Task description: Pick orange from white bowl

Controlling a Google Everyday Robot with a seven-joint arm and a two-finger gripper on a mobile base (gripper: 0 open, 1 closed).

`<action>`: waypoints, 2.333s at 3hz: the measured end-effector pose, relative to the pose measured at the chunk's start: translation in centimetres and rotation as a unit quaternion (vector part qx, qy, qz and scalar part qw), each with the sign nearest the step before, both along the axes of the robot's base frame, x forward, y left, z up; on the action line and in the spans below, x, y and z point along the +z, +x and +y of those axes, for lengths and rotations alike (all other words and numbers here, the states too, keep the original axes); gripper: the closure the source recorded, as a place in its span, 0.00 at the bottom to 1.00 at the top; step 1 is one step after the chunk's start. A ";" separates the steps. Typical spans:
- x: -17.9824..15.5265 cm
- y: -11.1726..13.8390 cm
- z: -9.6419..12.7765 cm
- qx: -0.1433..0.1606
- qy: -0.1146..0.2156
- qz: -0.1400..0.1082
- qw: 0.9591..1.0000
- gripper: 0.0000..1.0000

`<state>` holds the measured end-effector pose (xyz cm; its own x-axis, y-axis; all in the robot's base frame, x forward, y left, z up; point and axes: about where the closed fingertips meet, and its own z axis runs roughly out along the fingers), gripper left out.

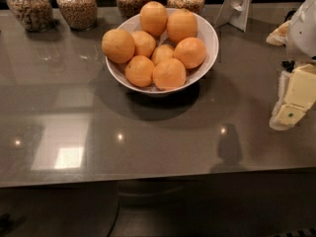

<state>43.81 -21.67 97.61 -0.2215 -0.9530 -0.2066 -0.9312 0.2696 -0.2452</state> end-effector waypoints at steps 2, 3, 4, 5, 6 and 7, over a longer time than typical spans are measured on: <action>0.0 0.8 1.1 0.015 0.027 -0.013 0.999 0.00; 0.2 3.3 3.8 0.043 0.087 -0.035 0.995 0.00; 1.4 6.5 7.4 0.068 0.149 -0.062 0.985 0.00; 2.7 9.5 11.4 0.089 0.204 -0.077 0.972 0.00; 3.3 11.8 16.0 0.117 0.242 -0.080 0.960 0.00; 3.3 11.8 16.0 0.117 0.242 -0.080 0.960 0.00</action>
Offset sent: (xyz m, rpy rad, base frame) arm 0.0207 0.0261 -0.0056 0.1401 -0.0420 0.0755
